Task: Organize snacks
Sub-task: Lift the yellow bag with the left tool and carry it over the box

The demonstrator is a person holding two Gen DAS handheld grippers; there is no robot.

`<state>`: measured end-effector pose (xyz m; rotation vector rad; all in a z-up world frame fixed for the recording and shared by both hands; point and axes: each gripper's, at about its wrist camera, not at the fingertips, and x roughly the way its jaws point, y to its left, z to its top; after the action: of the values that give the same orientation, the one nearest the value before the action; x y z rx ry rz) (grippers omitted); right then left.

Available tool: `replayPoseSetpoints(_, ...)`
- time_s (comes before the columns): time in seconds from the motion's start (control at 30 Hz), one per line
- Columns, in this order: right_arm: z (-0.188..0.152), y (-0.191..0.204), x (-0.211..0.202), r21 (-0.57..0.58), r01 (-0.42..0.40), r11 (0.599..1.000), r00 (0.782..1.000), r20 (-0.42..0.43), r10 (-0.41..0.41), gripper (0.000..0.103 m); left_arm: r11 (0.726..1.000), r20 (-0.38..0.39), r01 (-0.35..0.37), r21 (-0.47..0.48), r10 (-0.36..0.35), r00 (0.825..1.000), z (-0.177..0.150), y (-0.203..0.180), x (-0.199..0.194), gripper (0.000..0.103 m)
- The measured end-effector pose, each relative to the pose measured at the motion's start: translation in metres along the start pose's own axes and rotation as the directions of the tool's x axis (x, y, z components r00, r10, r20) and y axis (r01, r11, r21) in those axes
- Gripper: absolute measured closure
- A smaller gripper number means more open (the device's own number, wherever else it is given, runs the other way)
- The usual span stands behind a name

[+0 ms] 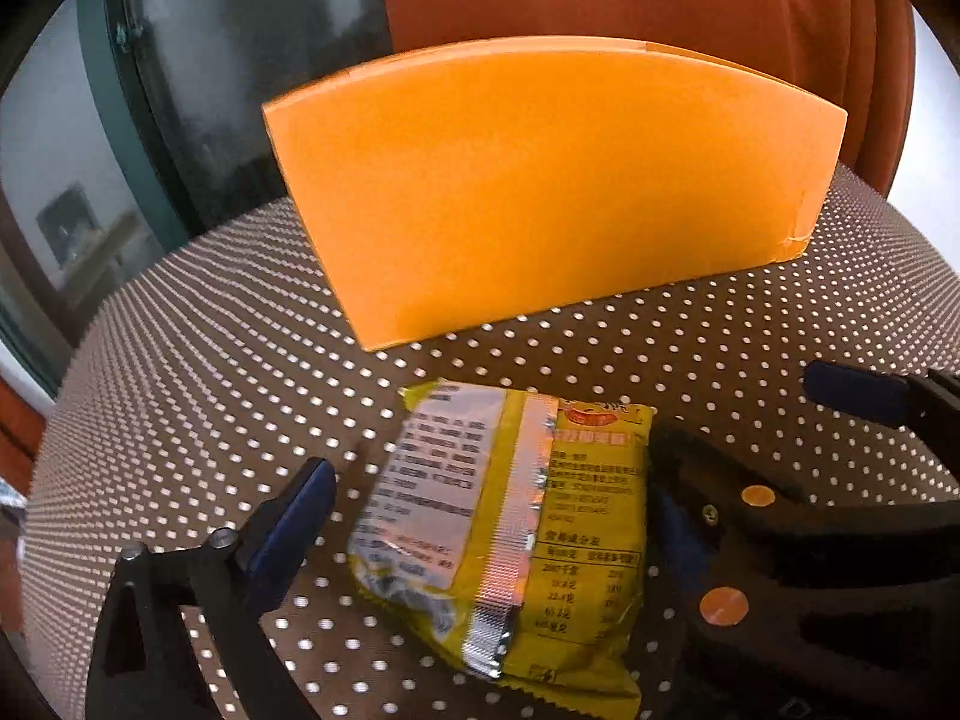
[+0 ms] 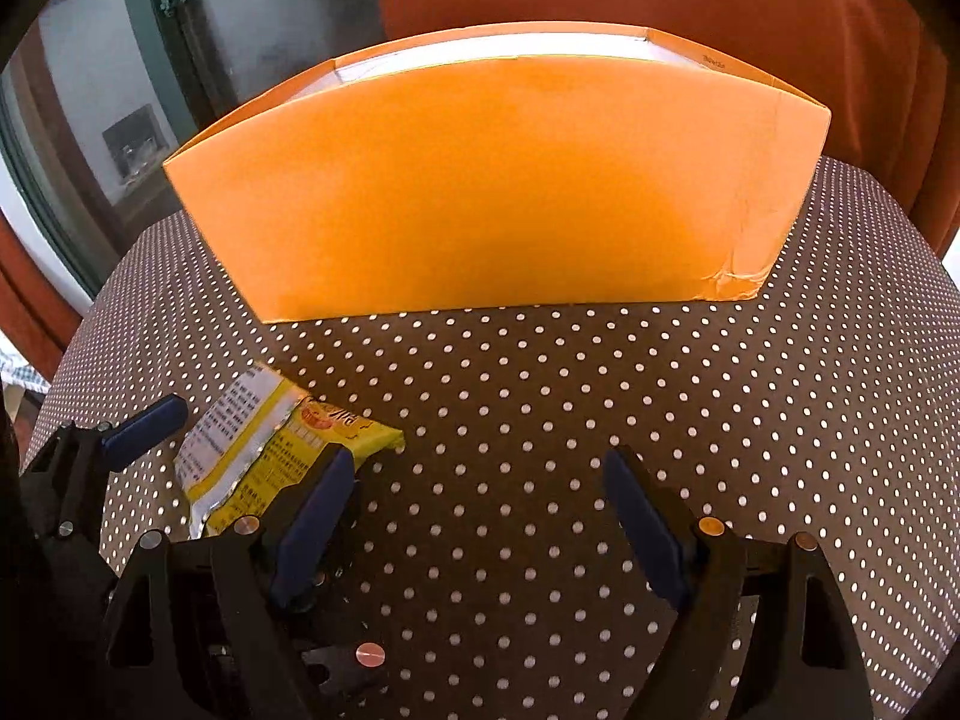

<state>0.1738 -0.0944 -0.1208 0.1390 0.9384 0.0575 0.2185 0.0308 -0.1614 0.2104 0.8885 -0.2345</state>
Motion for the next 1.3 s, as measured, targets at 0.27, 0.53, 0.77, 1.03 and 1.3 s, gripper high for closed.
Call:
replayPoseSetpoints(0.27,0.001,0.006,0.009,0.0,-0.011,1.0,1.0,0.0,0.011,0.016,0.999,-0.006,0.019,-0.044,-0.02,1.0,0.001,0.005,0.0,0.023)
replayPoseSetpoints(0.53,-0.01,0.003,-0.005,-0.013,0.007,1.0,1.0,0.02,-0.007,0.016,0.996,0.034,-0.018,-0.083,0.021,0.999,-0.016,-0.012,-0.031,0.023)
replayPoseSetpoints(0.77,-0.018,-0.015,-0.044,-0.017,0.014,1.0,0.997,0.07,-0.013,0.016,0.992,0.086,-0.039,-0.123,0.049,0.995,-0.019,-0.025,-0.064,0.023)
replayPoseSetpoints(1.03,-0.024,-0.025,-0.092,-0.028,0.011,1.0,0.986,0.169,-0.006,0.013,0.984,0.158,-0.058,-0.17,0.086,0.984,-0.018,-0.04,-0.106,0.023)
replayPoseSetpoints(1.3,-0.024,-0.027,-0.137,-0.033,0.012,0.999,0.959,0.282,-0.003,0.0,0.977,0.256,-0.105,-0.186,0.152,0.955,-0.013,-0.057,-0.159,0.023)
